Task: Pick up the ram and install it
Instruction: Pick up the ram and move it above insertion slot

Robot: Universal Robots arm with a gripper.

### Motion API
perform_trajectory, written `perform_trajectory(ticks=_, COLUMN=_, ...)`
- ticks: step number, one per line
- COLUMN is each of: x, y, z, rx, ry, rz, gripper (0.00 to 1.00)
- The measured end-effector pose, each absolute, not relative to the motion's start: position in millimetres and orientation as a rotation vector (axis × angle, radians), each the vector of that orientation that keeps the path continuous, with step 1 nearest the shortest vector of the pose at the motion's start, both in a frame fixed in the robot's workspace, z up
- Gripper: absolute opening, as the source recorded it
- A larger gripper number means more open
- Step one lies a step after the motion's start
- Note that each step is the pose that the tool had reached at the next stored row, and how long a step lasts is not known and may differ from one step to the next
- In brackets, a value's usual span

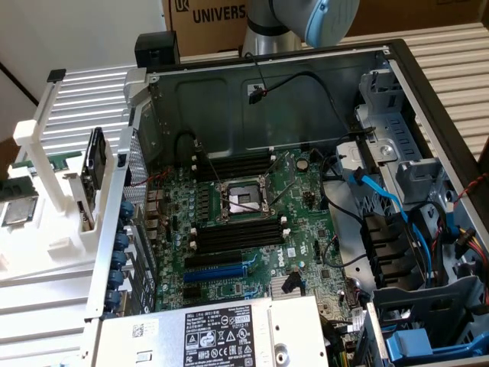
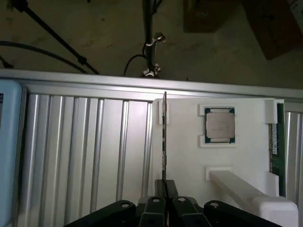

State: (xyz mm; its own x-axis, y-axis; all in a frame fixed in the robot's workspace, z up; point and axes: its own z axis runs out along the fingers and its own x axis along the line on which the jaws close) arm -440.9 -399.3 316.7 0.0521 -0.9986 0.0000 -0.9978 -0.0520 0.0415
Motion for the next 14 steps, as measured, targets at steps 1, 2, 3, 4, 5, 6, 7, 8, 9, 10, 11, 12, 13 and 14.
perform_trajectory(ticks=1, x=-439.1, y=-399.4, z=321.2, rx=2.257, ry=-2.142, rz=-0.044, gripper=0.12)
perform_trajectory(ticks=2, x=-434.5, y=-399.4, z=330.5, rx=2.256, ry=-2.142, rz=-0.044, gripper=0.12)
perform_trajectory(ticks=3, x=-431.3, y=-399.5, z=335.1, rx=2.257, ry=-2.142, rz=-0.044, gripper=0.12)
perform_trajectory(ticks=4, x=-428.1, y=-399.6, z=339.7, rx=2.256, ry=-2.142, rz=-0.044, gripper=0.12)
perform_trajectory(ticks=5, x=-425.2, y=-399.8, z=343.9, rx=2.256, ry=-2.142, rz=-0.044, gripper=0.12)
perform_trajectory(ticks=6, x=-420.2, y=-400.1, z=351.6, rx=2.257, ry=-2.142, rz=-0.045, gripper=0.12)
perform_trajectory(ticks=7, x=-417.8, y=-400.2, z=355.0, rx=2.257, ry=-2.142, rz=-0.045, gripper=0.12)
perform_trajectory(ticks=8, x=-415.4, y=-400.3, z=357.7, rx=2.257, ry=-2.142, rz=-0.045, gripper=0.12)
perform_trajectory(ticks=9, x=-413.0, y=-400.4, z=360.1, rx=2.257, ry=-2.142, rz=-0.045, gripper=0.12)
perform_trajectory(ticks=10, x=-410.1, y=-400.5, z=362.4, rx=2.257, ry=-2.142, rz=-0.045, gripper=0.12)
perform_trajectory(ticks=11, x=-407.4, y=-400.6, z=364.1, rx=2.257, ry=-2.142, rz=-0.045, gripper=0.12)
perform_trajectory(ticks=12, x=-397.9, y=-400.9, z=368.5, rx=2.257, ry=-2.143, rz=-0.046, gripper=0.12)
perform_trajectory(ticks=13, x=-395.0, y=-401.0, z=370.0, rx=2.258, ry=-2.143, rz=-0.047, gripper=0.12)
perform_trajectory(ticks=14, x=-392.6, y=-401.0, z=371.3, rx=2.258, ry=-2.143, rz=-0.047, gripper=0.12)
